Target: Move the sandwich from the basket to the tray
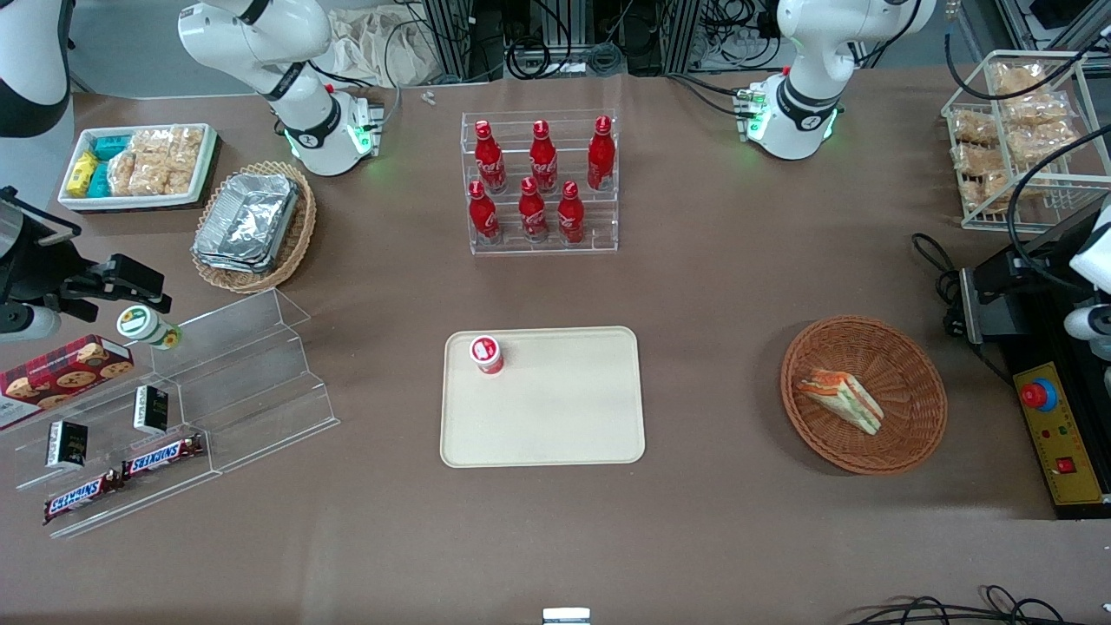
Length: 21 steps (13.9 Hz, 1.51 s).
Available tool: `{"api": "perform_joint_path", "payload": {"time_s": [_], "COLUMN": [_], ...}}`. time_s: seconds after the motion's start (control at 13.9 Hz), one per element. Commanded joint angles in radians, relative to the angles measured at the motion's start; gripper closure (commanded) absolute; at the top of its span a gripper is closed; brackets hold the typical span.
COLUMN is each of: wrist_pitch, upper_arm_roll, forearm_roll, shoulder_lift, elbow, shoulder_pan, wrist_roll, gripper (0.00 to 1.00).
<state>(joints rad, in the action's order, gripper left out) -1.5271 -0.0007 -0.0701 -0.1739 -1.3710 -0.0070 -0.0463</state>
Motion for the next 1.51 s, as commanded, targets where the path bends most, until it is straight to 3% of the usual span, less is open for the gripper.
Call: {"api": "perform_joint_path", "payload": {"time_s": [0.0, 0.43, 0.79, 1.01, 1.15, 1.44], "wrist_pitch": [0.015, -0.03, -0.261, -0.381, -0.428, -0.556], "upper_arm_roll": [0.021, 0.019, 0.018, 0.005, -0.005, -0.009], "forearm_roll": [0.024, 0.024, 0.039, 0.046, 0.05, 0.055], "shoulder_lift": [0.017, 0.01, 0.037, -0.025, -0.114, -0.168], "elbow": [0.006, -0.014, -0.259, -0.321, -0.324, -0.335], "shoulder_pan": [-0.014, -0.011, -0.011, -0.027, -0.043, -0.071], "wrist_roll": [-0.015, -0.02, -0.006, 0.012, 0.147, 0.301], "gripper": [0.0, 0.0, 0.0, 0.01, 0.02, 0.02]}}
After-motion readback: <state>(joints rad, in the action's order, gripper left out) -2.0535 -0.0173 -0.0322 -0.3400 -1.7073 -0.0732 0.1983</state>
